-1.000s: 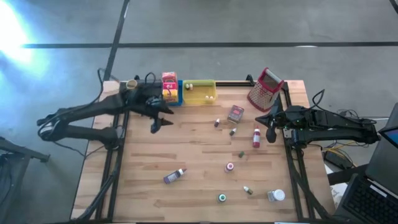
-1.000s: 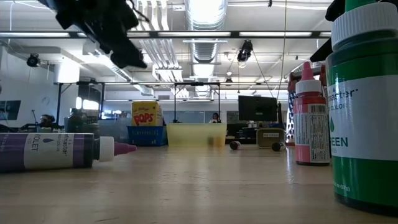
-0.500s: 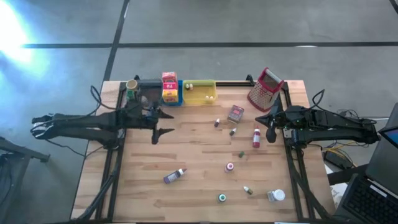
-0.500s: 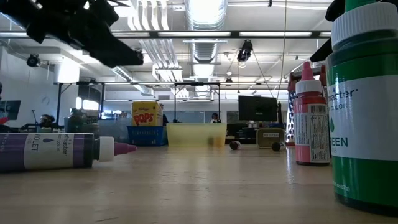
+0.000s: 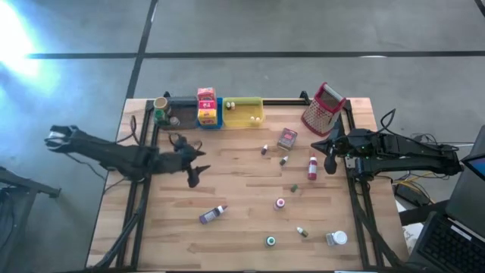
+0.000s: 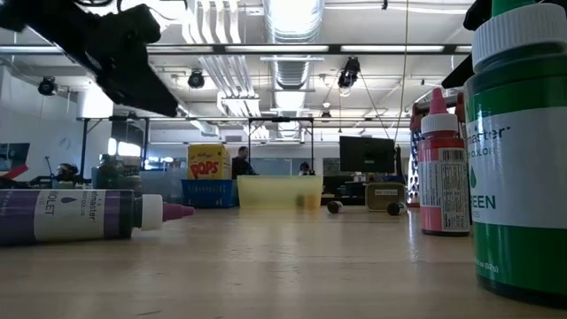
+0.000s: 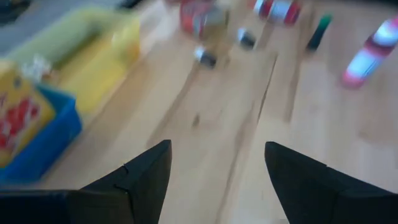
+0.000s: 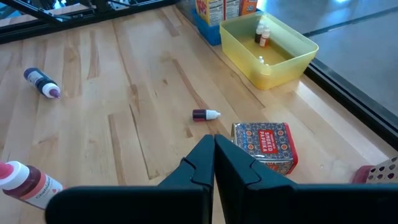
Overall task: Pick & Place Kitchen Items
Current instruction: Adjust the large violet food coloring bottle
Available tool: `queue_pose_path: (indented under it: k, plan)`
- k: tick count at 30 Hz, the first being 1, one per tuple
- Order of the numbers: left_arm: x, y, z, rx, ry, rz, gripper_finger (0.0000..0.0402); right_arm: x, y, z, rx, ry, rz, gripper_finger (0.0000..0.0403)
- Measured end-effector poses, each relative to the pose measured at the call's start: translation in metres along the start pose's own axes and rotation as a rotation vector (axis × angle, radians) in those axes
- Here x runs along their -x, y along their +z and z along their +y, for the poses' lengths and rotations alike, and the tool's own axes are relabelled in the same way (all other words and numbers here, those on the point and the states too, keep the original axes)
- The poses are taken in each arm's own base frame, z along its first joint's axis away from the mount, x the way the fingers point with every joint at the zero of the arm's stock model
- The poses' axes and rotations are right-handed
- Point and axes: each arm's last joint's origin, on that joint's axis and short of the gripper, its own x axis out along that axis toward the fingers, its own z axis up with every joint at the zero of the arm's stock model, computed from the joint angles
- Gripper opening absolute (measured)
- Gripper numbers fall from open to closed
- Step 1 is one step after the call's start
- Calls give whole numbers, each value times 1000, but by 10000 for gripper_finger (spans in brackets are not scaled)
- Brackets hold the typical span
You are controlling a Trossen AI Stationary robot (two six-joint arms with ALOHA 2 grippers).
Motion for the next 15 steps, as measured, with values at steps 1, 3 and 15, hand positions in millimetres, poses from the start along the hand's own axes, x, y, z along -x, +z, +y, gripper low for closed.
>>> queue_pose_path:
  k: [1, 3, 15]
  plan:
    - [2, 0, -5, 2, 18, 38, 264, 0, 0, 0, 0, 0, 0, 8]
    - [7, 1, -15, 19, 52, 112, 263, 0, 0, 0, 0, 0, 0, 8]
    - [10, 28, -60, 44, -5, 351, 281, 0, 0, 0, 0, 0, 0, 8]
